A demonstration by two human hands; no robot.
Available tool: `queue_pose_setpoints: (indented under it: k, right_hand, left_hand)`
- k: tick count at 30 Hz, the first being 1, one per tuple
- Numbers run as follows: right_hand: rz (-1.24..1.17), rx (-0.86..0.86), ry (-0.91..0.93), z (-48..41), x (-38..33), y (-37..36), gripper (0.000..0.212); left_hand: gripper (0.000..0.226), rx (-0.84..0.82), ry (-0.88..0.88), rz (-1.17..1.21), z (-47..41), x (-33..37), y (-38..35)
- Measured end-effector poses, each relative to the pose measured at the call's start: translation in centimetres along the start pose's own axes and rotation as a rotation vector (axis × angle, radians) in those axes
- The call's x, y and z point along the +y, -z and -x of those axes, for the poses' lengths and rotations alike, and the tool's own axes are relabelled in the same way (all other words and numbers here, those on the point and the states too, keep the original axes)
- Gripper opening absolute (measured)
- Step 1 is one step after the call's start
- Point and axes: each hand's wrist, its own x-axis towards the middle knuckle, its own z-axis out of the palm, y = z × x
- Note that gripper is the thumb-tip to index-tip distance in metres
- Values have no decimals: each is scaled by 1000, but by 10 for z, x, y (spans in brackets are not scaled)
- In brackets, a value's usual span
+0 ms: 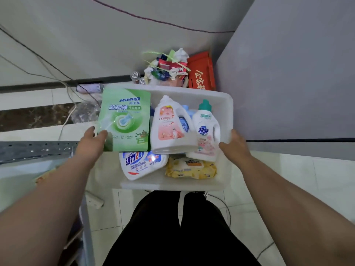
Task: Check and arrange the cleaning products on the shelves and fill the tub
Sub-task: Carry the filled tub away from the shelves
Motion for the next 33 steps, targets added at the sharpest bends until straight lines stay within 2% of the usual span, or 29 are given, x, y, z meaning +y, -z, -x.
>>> queue_pose_setpoints:
  k: [2,6,10,13,20,23,27,31,33]
  right_hand:
    - [-114,-4,-61,-9,3,-7,53]
    - [-306,10,-196,-27,9,-20,43]
    - [-571,34,-327,-41,9,-24,38]
    - [-641,53,-333,-38,7,-19,20]
    - [-583,14,-179,-26,2,3,27]
    - [-562,-34,-99,-24,-5,18,34]
    - [-487,-118,-15,-19,-5,34,32]
    - [-380,-191,104,-2,-7,52,29]
    - [-316,-232,170,8,-8,58,29]
  left_hand:
    - [65,-46,71,46,-18,-2,-2]
    - [35,-79,129,227,-38,5,-9]
    - [40,-93,139,386,-47,12,-14]
    - [35,-99,139,463,-46,4,-13]
    - [29,-27,172,603,4,-32,3]
    - [34,22,188,669,35,-44,6]
    - [29,73,200,782,91,-63,2]
    - [41,209,235,883,167,-95,-19]
    - [36,283,262,929,209,-112,-37]
